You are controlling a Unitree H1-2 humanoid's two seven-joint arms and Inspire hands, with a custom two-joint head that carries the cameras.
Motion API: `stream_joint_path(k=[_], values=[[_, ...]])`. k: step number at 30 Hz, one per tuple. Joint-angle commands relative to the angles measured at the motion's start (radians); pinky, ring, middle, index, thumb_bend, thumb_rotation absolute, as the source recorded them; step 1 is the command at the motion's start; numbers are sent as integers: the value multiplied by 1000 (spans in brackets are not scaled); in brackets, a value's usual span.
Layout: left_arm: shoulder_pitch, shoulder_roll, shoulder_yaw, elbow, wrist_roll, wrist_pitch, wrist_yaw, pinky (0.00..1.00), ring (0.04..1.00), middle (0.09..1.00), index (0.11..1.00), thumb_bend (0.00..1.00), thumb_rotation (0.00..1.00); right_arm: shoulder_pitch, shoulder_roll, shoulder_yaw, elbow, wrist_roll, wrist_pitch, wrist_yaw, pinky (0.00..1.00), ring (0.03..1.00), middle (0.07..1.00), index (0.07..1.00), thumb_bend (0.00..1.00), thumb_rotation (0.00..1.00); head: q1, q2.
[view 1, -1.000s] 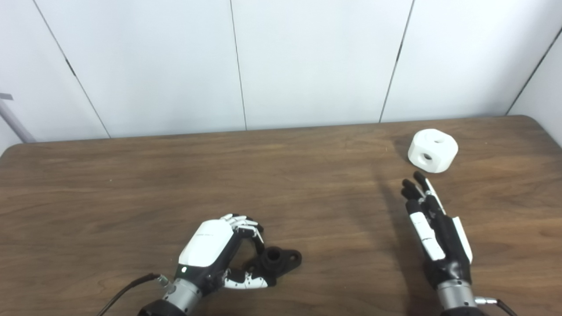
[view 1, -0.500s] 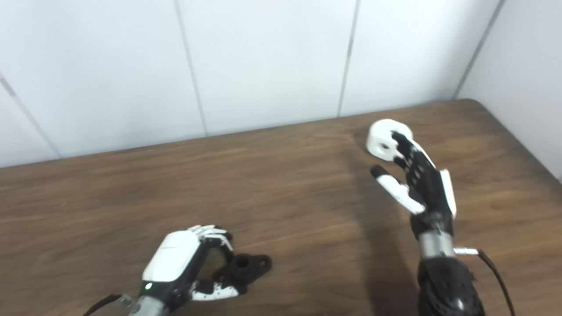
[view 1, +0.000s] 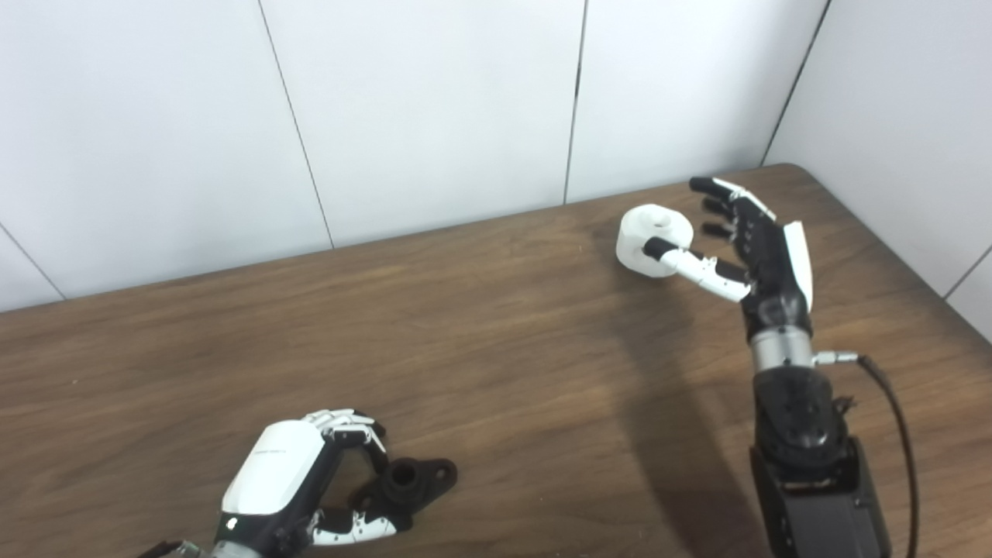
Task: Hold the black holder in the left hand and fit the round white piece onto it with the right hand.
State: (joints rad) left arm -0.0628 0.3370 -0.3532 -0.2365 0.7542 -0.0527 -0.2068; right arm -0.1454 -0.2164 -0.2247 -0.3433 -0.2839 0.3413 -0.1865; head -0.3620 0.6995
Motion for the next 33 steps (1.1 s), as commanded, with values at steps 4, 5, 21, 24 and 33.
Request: stream_joint_path(k=[4,5,21,24,33], values=[[1,14,-1,24,-24,-6,-33,846,806,741,483,522,48,-92,-103,36,39,-80,58,51,985,953,912,720,916,404,4,-5],[-1,14,-1,27,-23,-7,-33,846,807,743,483,522,48,-105,-120,46,55,-98,73,59,990,960,925,722,930,415,3,-5],[-5,12,0,23,-35,-10,-46,847,811,746,483,522,49,-277,-233,100,365,-222,128,183,1000,1000,1000,839,1000,379,28,-13],[-5,12,1,20,-35,-4,-51,849,812,746,483,522,49,-292,-243,115,394,-258,128,180,1000,1000,1000,834,1000,371,29,-13],[-11,14,-1,29,-30,-10,-46,848,811,744,483,522,49,-311,-253,126,430,-325,128,200,1000,1000,1000,801,1000,354,25,-12]])
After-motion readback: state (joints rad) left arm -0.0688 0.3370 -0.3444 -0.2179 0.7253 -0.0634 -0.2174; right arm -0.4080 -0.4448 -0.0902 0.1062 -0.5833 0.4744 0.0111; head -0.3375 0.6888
